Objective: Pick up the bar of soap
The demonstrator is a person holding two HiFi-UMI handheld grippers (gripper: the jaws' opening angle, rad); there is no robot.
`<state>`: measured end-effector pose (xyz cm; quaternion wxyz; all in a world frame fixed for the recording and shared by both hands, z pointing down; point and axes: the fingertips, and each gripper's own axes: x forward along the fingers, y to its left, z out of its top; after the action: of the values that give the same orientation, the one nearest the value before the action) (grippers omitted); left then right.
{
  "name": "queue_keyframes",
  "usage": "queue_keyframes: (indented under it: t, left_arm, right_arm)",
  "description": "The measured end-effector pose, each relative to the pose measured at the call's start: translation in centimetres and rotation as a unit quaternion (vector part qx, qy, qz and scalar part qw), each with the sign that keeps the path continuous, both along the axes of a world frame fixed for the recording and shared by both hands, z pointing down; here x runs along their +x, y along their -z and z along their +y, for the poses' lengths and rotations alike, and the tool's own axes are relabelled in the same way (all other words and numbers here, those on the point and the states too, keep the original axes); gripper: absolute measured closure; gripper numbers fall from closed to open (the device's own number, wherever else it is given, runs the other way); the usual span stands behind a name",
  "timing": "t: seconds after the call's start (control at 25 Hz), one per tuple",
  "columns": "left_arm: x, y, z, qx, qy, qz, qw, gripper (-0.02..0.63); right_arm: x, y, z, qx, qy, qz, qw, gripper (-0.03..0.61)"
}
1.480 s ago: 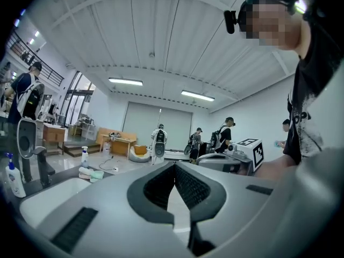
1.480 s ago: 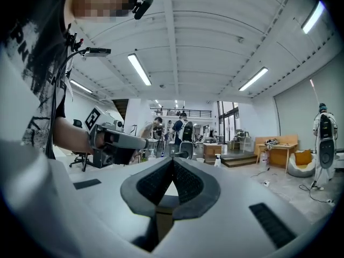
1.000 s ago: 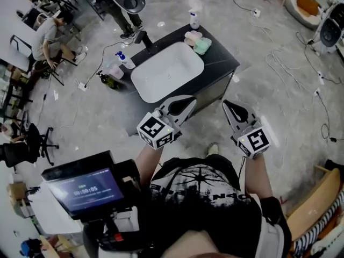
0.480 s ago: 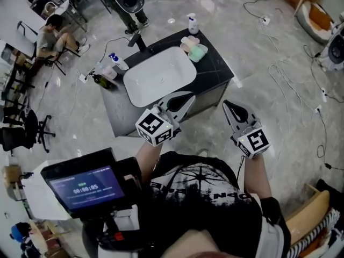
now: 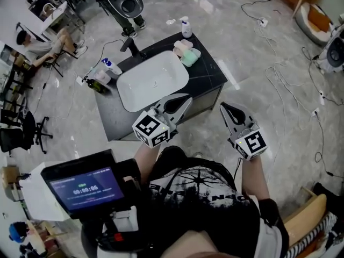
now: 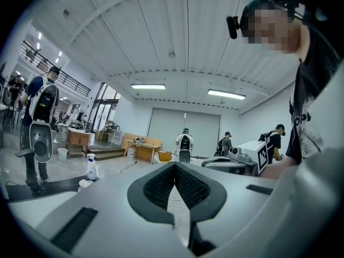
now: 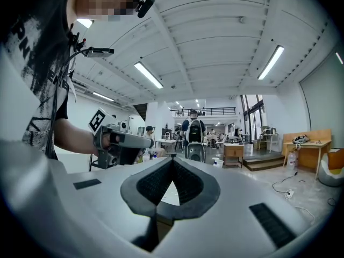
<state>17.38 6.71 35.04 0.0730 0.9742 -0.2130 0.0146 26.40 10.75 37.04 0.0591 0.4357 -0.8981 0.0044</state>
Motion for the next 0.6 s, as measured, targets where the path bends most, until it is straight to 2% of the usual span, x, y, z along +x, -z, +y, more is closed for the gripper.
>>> queue_keyframes:
  t: [0.32, 0.6]
  left_arm:
    - [0.0, 0.4, -0.3, -0.003, 0.008, 0.009, 0.9999, 0.603]
    - [-0.1, 0.2, -3.3, -0.005, 0.009, 0.007, 0.9999, 0.603]
  right_arm:
    - [0.1, 0.7, 0.0, -0.003, 0.001, 0.004, 1.000, 0.565]
    - [-0.2, 0.7, -3.2, -0.009, 0.001, 0.010, 1.000, 0.565]
